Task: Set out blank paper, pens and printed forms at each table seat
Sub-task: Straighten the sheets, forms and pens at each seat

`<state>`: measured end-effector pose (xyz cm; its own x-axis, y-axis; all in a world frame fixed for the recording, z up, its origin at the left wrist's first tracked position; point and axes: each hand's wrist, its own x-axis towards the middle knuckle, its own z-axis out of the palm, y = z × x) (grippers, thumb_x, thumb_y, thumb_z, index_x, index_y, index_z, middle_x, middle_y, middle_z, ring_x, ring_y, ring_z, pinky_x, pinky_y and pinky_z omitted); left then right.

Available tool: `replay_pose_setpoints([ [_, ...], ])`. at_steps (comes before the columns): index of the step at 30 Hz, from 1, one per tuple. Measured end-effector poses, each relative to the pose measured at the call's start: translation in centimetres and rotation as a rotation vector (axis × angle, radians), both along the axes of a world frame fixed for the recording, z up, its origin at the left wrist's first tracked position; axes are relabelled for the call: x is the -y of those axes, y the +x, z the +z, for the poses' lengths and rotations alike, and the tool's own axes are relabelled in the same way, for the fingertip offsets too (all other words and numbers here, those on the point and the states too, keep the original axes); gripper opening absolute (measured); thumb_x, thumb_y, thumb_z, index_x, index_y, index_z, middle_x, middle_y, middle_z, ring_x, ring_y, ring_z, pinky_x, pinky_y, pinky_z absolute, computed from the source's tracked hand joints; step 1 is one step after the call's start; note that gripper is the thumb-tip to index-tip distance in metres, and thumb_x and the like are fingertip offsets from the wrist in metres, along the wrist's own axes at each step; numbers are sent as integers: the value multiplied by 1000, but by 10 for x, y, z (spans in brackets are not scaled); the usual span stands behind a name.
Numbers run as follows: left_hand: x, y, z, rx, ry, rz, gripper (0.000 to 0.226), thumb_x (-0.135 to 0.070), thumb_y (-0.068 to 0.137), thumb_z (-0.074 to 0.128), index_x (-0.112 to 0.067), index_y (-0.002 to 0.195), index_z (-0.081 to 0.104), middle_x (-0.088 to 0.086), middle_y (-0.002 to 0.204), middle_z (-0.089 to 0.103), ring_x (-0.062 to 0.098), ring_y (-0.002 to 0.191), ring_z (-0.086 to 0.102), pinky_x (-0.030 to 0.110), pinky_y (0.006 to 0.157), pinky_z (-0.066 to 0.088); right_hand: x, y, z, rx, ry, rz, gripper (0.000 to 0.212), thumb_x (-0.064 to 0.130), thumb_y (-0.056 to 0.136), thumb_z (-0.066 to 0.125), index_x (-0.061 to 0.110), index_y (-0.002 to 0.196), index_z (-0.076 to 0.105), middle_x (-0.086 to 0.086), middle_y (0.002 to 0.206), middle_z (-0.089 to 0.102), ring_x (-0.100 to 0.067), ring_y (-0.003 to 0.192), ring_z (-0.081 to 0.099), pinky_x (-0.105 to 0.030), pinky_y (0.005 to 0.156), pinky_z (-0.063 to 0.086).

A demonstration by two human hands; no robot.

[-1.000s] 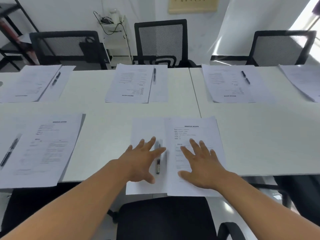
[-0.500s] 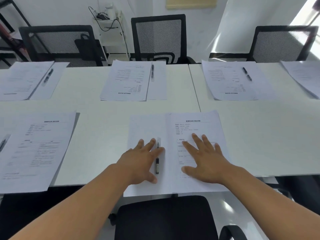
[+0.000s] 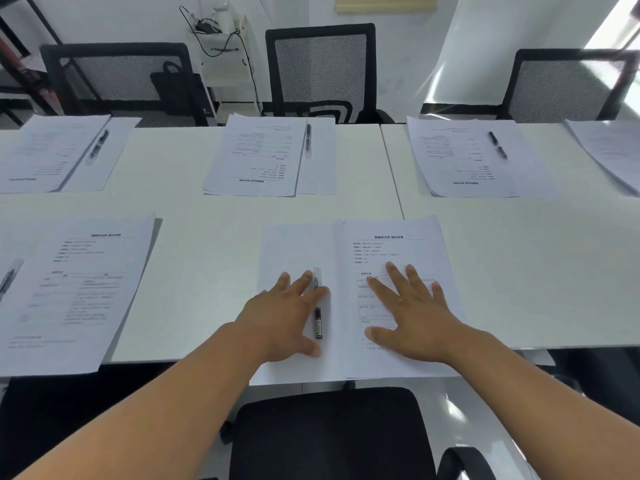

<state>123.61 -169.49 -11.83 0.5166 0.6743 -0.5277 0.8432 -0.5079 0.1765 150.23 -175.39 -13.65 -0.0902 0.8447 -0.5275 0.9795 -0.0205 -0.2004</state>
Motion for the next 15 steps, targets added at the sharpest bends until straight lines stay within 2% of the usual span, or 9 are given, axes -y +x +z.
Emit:
replay_pose_setpoints([
  [10, -4, 0, 1, 22, -56, 40, 107, -57, 92, 81, -42, 171, 11, -12, 183, -9, 28, 170, -8, 58, 133, 25, -2, 0, 3, 12, -4, 15, 96, 76, 101, 44, 44, 171, -13, 6, 176, -34, -26, 163, -33, -63, 132, -9],
  [15, -5, -1, 3, 19, -62, 37, 106, -56, 92, 82, -42, 171, 12, -13, 183, -8, 28, 170, -8, 58, 132, 26, -6, 2, 7, 15, -9, 26, 96, 76, 101, 45, 45, 170, -14, 6, 176, -34, -26, 163, -33, -62, 133, -8],
])
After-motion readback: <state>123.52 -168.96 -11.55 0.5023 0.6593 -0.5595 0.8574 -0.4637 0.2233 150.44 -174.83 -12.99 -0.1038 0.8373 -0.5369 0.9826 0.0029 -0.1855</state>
